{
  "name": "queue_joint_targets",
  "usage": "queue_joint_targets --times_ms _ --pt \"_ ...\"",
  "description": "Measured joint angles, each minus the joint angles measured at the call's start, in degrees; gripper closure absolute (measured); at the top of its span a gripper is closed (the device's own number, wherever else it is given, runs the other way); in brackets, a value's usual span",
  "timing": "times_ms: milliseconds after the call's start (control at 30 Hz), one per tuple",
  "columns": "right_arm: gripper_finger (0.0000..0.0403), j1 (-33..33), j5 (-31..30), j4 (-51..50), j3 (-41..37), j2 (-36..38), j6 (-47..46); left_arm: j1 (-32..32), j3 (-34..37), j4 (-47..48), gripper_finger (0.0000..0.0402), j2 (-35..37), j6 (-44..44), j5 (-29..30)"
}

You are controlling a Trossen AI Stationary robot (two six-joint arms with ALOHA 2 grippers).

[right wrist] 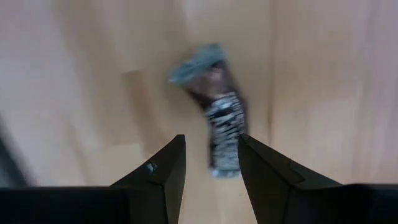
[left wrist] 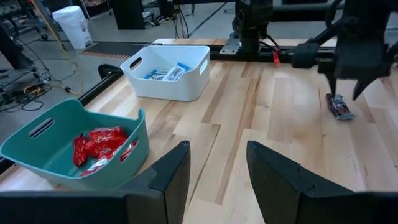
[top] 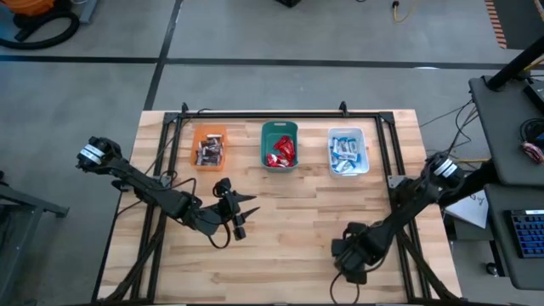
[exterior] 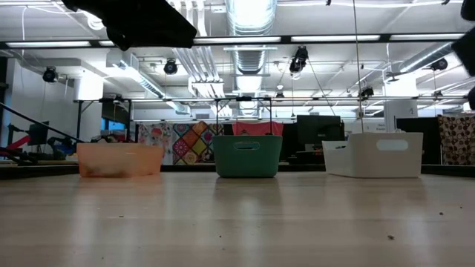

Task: Organize candy in baskets
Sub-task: Put the black chocolate bar into the orange bin

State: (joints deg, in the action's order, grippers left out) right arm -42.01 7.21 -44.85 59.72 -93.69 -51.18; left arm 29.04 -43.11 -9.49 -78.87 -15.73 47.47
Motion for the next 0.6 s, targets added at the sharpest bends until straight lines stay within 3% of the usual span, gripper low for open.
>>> queue_joint_targets --times_ms 367,600 --pt "0.0270 0.02 -2.23 -0.65 0.00 -4.46 -3.32 0.00 0.00 -0.40 0.0260 0.00 0.17 0.02" --pt "0.0341 0.01 -2.62 -0.63 -0.07 -4.05 -3.32 0.00 0.00 -0.74 0.0260 0.00 0.17 0.02"
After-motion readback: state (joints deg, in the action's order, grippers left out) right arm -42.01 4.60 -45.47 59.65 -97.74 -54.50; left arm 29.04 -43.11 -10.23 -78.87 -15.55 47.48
